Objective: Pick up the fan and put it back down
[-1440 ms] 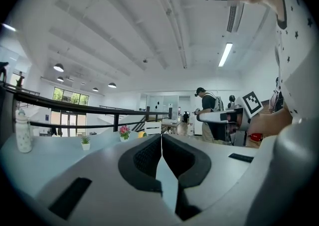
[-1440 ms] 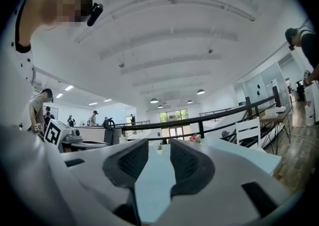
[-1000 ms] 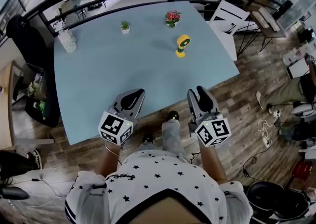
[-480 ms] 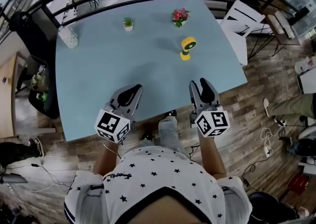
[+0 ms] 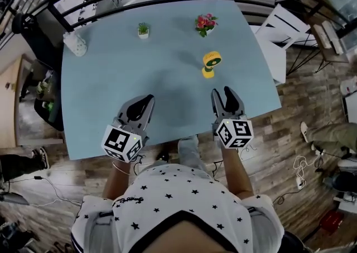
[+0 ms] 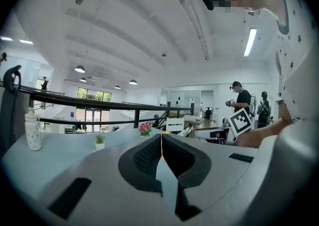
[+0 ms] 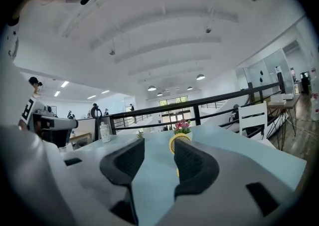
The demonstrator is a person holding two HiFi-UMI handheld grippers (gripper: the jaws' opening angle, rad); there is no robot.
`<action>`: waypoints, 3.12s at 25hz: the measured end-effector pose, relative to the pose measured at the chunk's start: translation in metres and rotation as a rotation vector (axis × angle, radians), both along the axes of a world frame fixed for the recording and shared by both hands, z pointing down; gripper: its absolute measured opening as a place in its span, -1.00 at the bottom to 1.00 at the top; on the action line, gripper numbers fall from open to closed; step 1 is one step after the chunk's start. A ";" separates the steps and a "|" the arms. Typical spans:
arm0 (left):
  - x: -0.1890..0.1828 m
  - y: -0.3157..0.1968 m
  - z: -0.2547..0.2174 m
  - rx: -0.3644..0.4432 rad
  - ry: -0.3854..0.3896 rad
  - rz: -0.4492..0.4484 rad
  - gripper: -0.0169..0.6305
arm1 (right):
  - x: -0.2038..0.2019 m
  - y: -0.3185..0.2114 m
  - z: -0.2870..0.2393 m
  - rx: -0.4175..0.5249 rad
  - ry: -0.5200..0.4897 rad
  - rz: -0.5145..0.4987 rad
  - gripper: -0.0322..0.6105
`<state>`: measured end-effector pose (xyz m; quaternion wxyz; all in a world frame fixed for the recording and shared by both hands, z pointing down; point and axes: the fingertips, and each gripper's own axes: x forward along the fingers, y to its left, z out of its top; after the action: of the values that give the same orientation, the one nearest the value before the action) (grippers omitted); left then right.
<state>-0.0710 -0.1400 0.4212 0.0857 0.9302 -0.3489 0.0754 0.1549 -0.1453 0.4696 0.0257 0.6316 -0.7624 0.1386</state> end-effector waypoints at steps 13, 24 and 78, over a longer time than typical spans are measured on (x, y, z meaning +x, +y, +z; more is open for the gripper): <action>0.013 -0.033 0.006 -0.012 -0.037 -0.115 -0.86 | 0.019 -0.054 0.053 -0.093 0.049 -0.072 -0.31; 0.022 -0.048 0.006 -0.017 -0.052 -0.218 -0.86 | 0.026 -0.090 0.101 -0.184 0.081 -0.129 -0.26; -0.022 -0.055 0.002 -0.041 -0.147 -0.384 -0.86 | 0.022 -0.147 0.146 -0.206 0.248 -0.145 -0.36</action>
<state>-0.0935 -0.1950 0.4233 0.0917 0.8366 -0.5236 0.1322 0.1766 -0.2922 0.6152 0.1942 0.5812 -0.7787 0.1347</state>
